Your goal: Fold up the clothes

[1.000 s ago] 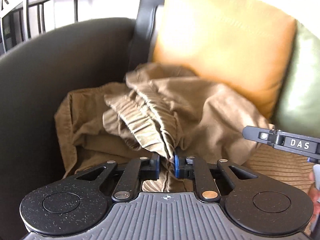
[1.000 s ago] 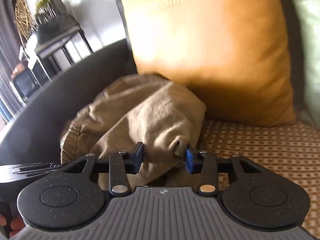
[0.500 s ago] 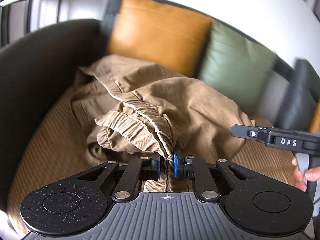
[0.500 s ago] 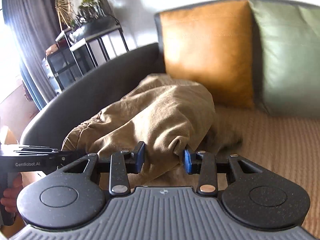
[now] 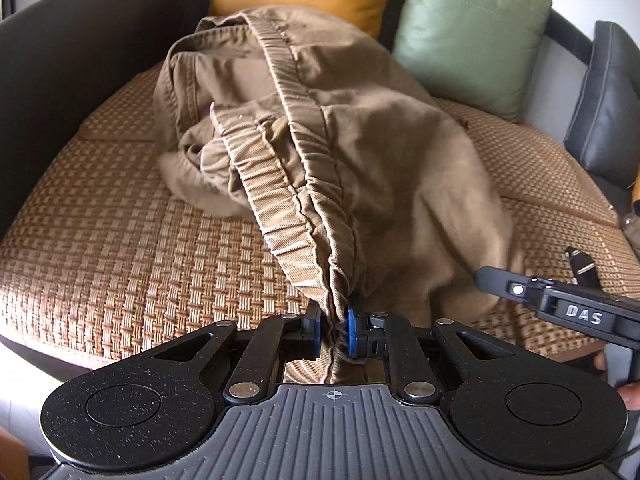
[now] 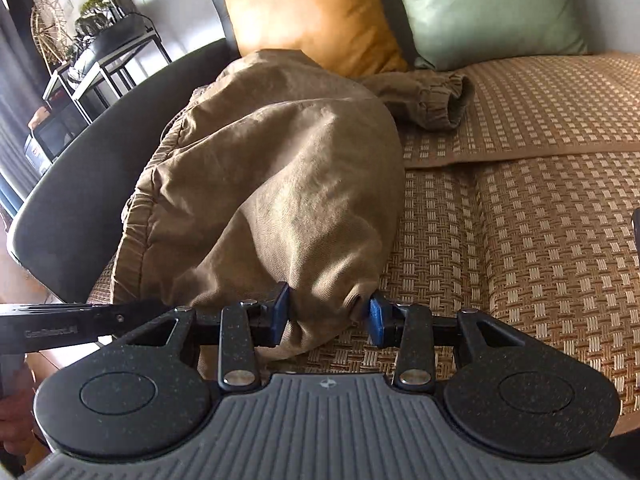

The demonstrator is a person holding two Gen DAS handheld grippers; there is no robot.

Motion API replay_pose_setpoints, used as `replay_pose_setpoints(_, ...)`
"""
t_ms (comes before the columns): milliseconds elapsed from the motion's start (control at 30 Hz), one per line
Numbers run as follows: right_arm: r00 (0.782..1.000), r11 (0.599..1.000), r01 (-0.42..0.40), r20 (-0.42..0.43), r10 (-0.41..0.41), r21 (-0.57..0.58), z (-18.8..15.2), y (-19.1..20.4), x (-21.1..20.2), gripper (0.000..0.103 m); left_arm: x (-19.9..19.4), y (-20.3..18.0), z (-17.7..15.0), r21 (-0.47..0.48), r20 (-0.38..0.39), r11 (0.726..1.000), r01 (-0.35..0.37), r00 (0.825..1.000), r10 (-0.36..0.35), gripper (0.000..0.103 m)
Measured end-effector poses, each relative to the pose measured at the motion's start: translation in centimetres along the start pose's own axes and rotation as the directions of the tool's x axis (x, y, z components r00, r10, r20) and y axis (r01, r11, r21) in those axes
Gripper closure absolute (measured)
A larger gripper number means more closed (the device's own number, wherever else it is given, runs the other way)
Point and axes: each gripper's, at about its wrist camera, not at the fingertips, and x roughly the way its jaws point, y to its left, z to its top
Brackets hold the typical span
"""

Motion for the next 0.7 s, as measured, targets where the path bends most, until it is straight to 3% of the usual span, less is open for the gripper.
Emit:
replay_pose_setpoints(167,1.0,1.0,-0.018,0.008,0.018,0.009,-0.3,-0.9,-0.2,0.057,0.4,-0.5,0.3,0.006,-0.009,1.0,-0.028,1.0,0.028,0.091)
replay_pose_setpoints(200,1.0,1.0,-0.021,0.01,0.021,0.01,-0.4,-1.0,-0.1,0.056,0.3,-0.7,0.4,0.009,-0.009,0.999,-0.031,0.999,0.031,0.086)
replay_pose_setpoints(233,1.0,1.0,-0.025,0.011,0.025,0.012,-0.5,-1.0,-0.1,0.055,0.1,-0.7,0.5,0.005,-0.009,0.999,-0.032,0.999,0.032,0.071)
replay_pose_setpoints(267,1.0,1.0,-0.028,0.014,0.027,0.013,-0.6,-1.1,-0.1,0.052,-0.2,-0.6,0.5,-0.002,-0.007,0.999,-0.033,0.999,0.033,0.064)
replay_pose_setpoints(367,0.999,1.0,-0.029,0.024,0.03,-0.006,-1.1,-1.3,-0.5,0.045,-0.9,-0.1,0.8,-0.022,0.002,0.999,-0.036,0.999,0.036,0.055)
replay_pose_setpoints(500,0.999,0.998,-0.027,0.039,0.03,-0.055,-1.6,-1.2,-1.3,0.039,-2.4,0.1,1.3,-0.025,0.018,0.998,-0.05,0.999,0.05,0.053)
replay_pose_setpoints(700,0.994,0.995,-0.037,0.101,0.046,-0.094,-1.6,-1.3,-3.3,0.031,-4.9,-0.3,3.1,-0.014,0.103,0.997,-0.072,0.992,0.073,0.05)
